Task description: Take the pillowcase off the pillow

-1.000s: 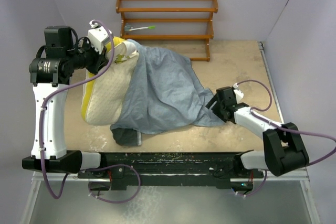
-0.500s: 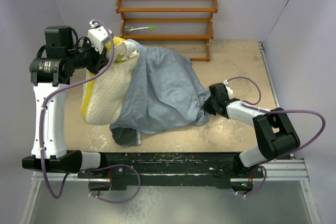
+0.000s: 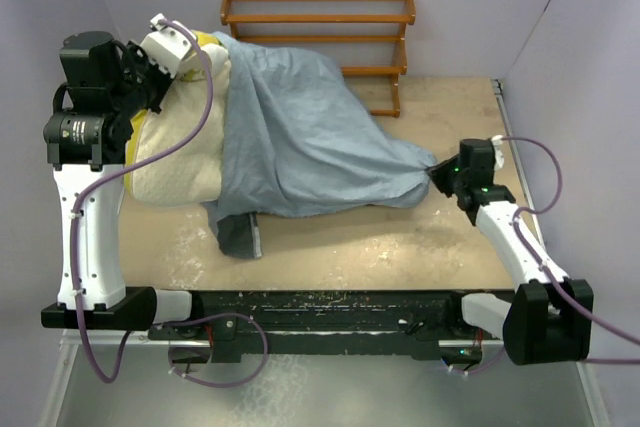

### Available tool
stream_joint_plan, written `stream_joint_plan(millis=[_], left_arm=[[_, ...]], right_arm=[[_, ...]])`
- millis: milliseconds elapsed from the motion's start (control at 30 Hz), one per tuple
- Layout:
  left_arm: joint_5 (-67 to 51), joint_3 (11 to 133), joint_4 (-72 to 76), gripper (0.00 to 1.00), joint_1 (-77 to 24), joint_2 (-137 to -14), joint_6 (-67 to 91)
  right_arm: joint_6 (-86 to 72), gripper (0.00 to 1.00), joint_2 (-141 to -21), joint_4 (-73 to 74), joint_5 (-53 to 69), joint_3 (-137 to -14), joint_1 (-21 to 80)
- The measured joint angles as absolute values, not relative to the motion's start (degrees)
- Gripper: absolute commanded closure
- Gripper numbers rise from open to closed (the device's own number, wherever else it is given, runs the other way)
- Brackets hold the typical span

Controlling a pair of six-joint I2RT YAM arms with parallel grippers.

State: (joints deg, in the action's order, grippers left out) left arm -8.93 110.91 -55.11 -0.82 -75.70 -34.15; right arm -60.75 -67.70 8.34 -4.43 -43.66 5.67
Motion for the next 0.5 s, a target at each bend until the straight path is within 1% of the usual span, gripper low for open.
stream_joint_plan(millis=[167,267,367,500], left_arm=[[-4.19,110.76,-47.51,1.00,-0.84,-75.35,-34.79],[-1.63,108.01,-39.35,1.00,-0.89,-73.36,-34.04],[1.56,102.56,-28.32,1.00,-0.97,-69.34,-33.65],[5.15,102.52,-20.51,1.00,-1.26,-67.83,-34.39]], right_arm=[[-62.43,1.00,-62.41,11.70,-1.56,-43.83,-4.08],[-62.74,1.00,-61.04,15.18,-0.34,-46.00,-9.37],[-62.96,1.00,-61.10,17.93,-0.43,-50.61,-10.94],[-64.20,1.00,-61.06,18.26,-0.25,-54.22,-11.94]])
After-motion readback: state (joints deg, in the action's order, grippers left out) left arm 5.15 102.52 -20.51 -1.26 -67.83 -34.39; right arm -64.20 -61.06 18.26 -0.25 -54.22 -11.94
